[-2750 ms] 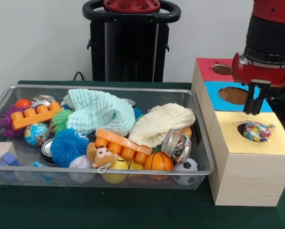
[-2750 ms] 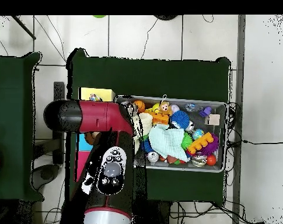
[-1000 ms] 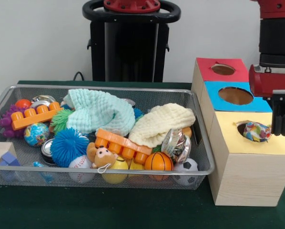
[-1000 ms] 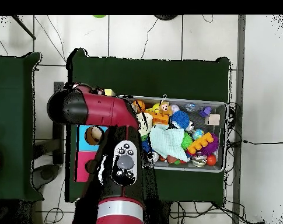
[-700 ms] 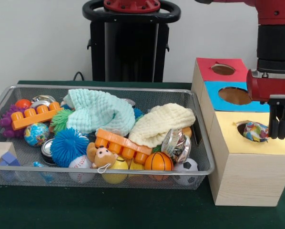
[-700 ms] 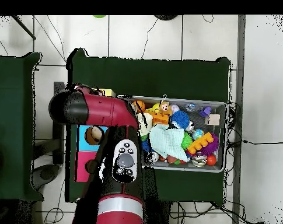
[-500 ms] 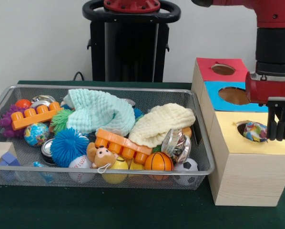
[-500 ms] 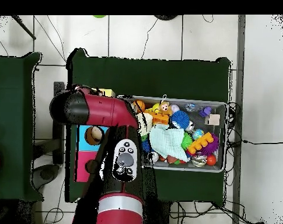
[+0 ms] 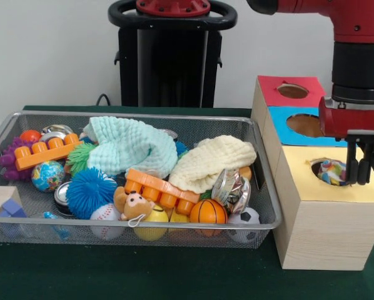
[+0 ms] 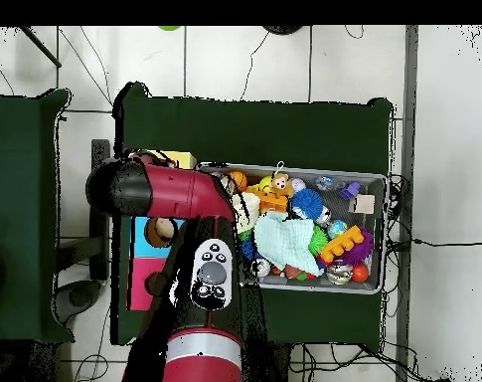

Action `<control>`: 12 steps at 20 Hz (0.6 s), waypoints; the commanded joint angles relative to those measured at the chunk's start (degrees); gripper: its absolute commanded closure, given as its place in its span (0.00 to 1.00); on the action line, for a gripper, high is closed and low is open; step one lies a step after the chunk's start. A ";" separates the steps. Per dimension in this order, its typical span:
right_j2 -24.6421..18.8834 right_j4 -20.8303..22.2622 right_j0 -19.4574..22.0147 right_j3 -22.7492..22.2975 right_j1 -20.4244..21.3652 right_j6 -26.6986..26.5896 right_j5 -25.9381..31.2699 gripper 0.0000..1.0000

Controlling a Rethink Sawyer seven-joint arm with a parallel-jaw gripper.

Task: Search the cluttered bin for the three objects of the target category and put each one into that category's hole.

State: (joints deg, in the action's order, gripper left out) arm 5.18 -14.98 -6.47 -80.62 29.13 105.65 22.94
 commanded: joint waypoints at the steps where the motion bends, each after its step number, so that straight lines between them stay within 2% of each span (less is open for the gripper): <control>1: -2.91 -1.06 -0.76 -6.60 -1.53 12.23 -1.73 1.00; 12: -3.66 -1.52 -1.75 -10.87 -2.12 13.42 -5.41 1.00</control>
State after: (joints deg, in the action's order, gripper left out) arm 5.14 -15.08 -8.40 -83.79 29.21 105.66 21.00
